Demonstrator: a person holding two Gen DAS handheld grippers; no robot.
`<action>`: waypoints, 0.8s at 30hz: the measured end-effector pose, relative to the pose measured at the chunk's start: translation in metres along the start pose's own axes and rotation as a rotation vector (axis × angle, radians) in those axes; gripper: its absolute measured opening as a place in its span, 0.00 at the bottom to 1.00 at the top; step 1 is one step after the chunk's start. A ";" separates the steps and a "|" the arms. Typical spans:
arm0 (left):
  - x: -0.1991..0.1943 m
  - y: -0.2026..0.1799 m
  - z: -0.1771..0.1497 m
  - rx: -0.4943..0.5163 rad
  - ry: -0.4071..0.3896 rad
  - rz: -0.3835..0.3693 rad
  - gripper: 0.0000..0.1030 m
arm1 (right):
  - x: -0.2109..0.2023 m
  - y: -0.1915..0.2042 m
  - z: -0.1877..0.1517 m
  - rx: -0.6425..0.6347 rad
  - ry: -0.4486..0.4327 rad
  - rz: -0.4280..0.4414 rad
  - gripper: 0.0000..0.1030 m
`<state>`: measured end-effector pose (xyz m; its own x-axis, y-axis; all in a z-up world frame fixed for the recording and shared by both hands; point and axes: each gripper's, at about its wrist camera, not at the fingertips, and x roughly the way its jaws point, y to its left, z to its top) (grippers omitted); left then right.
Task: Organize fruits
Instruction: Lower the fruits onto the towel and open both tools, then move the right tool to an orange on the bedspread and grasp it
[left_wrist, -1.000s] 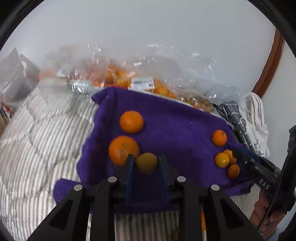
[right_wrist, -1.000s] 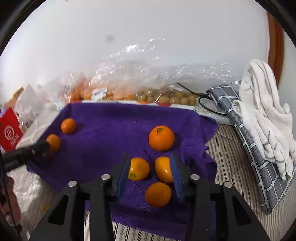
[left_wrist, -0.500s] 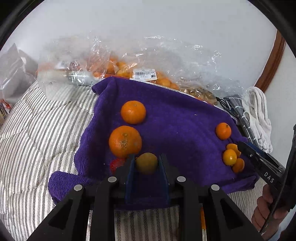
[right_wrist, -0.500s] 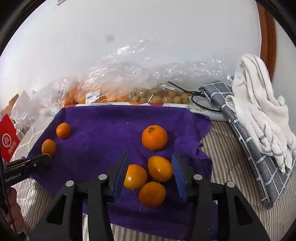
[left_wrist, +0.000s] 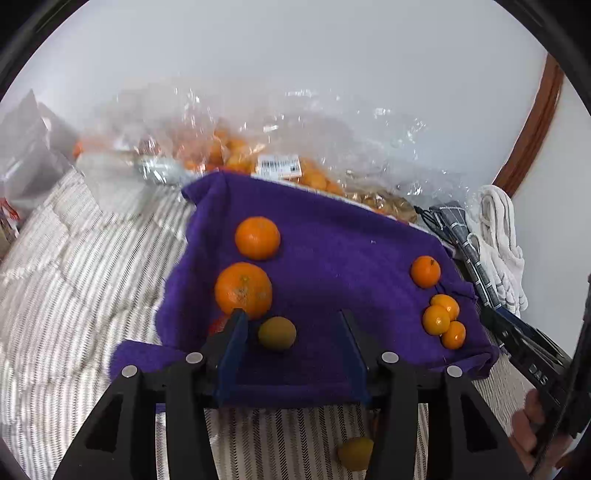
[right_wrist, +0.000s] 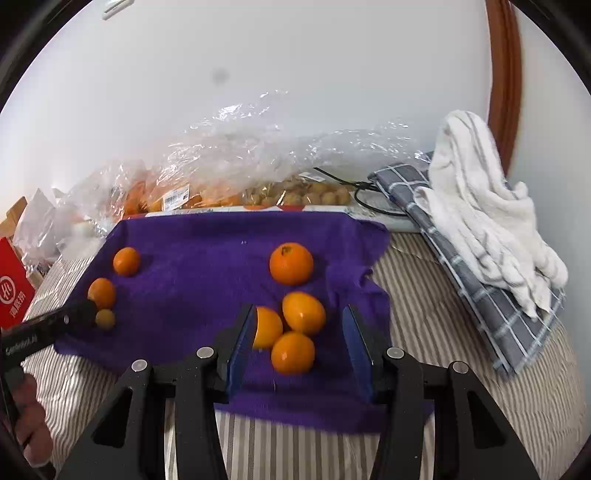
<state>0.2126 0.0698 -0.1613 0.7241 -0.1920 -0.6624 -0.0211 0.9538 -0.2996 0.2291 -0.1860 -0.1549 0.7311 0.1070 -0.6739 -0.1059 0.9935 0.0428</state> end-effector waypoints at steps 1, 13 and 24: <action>-0.004 -0.001 0.000 0.011 -0.012 0.008 0.49 | -0.004 0.000 -0.002 -0.001 0.007 -0.001 0.47; -0.059 0.019 -0.026 0.067 -0.083 0.131 0.67 | -0.041 0.005 -0.038 0.036 0.055 0.084 0.51; -0.071 0.081 -0.077 0.012 0.004 0.259 0.69 | -0.041 0.049 -0.065 -0.015 0.073 0.185 0.51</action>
<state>0.1067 0.1426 -0.1909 0.6927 0.0584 -0.7188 -0.1975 0.9740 -0.1112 0.1503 -0.1438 -0.1732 0.6474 0.2839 -0.7073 -0.2442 0.9564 0.1605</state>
